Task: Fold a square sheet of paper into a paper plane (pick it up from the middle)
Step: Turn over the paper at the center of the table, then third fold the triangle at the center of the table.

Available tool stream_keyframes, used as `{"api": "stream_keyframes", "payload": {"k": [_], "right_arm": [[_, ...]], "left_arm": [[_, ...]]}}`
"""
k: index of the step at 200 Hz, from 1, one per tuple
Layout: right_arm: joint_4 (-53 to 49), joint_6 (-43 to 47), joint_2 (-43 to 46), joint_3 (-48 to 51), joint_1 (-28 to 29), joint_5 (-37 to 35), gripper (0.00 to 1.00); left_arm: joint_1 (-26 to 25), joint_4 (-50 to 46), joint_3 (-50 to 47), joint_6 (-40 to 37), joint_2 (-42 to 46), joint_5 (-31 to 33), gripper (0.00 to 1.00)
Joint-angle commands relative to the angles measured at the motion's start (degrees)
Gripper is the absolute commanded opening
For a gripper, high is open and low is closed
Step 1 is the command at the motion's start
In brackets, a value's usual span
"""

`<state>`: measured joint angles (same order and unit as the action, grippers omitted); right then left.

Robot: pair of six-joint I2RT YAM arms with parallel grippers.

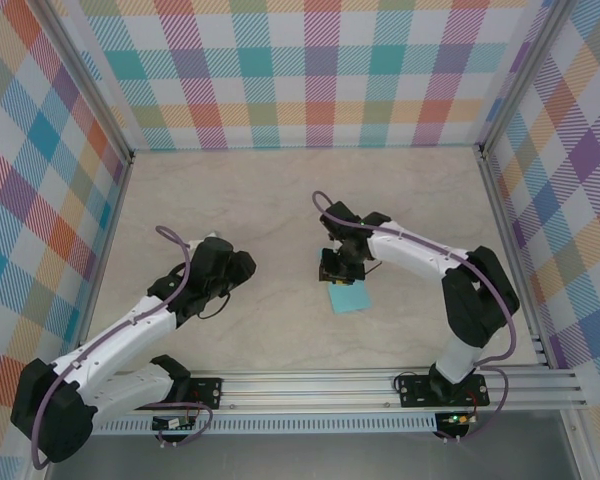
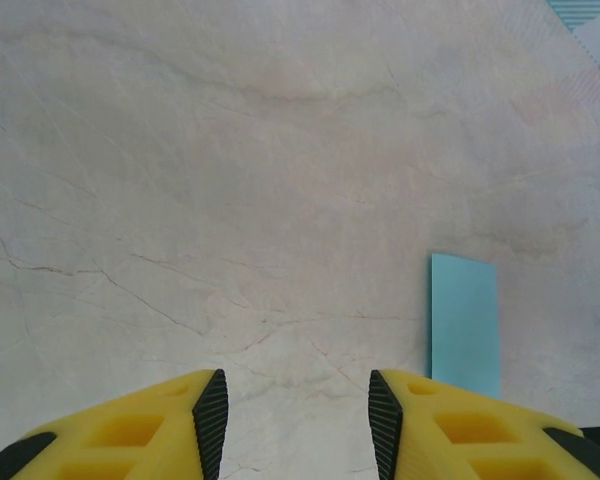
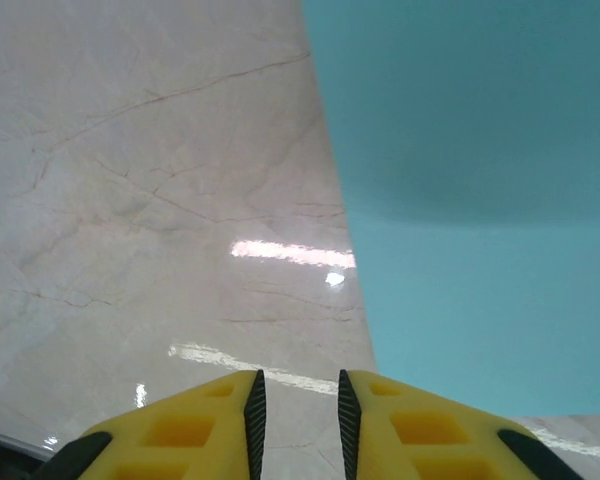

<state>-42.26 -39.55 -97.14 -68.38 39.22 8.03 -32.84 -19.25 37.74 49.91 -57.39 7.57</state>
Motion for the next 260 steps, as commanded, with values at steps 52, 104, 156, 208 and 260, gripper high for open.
{"api": "stream_keyframes", "payload": {"k": [52, 104, 156, 208, 260], "right_arm": [[15.6, -5.0, -2.5, 11.6, -1.6, 4.2, 0.20], [23.7, -15.1, -6.8, 15.6, -1.6, 4.7, 0.17], [15.0, -14.8, -2.6, 10.4, -0.7, 2.1, 0.19], [2.3, -12.6, 5.9, 1.4, -0.2, -2.8, 0.35], [-1.3, -10.1, 4.3, -4.6, -0.3, -0.5, 0.37]], "left_arm": [[0.5, 2.9, 0.5, -0.8, -3.9, -5.2, 0.44], [0.5, 2.8, 0.7, -0.3, -5.7, -6.7, 0.45], [0.5, 2.9, 0.3, -0.2, -4.6, -9.7, 0.46], [0.5, 1.8, -0.1, 0.1, -1.9, -10.3, 0.48], [0.5, 0.9, 2.4, -0.4, -3.9, -12.1, 0.49]]}}
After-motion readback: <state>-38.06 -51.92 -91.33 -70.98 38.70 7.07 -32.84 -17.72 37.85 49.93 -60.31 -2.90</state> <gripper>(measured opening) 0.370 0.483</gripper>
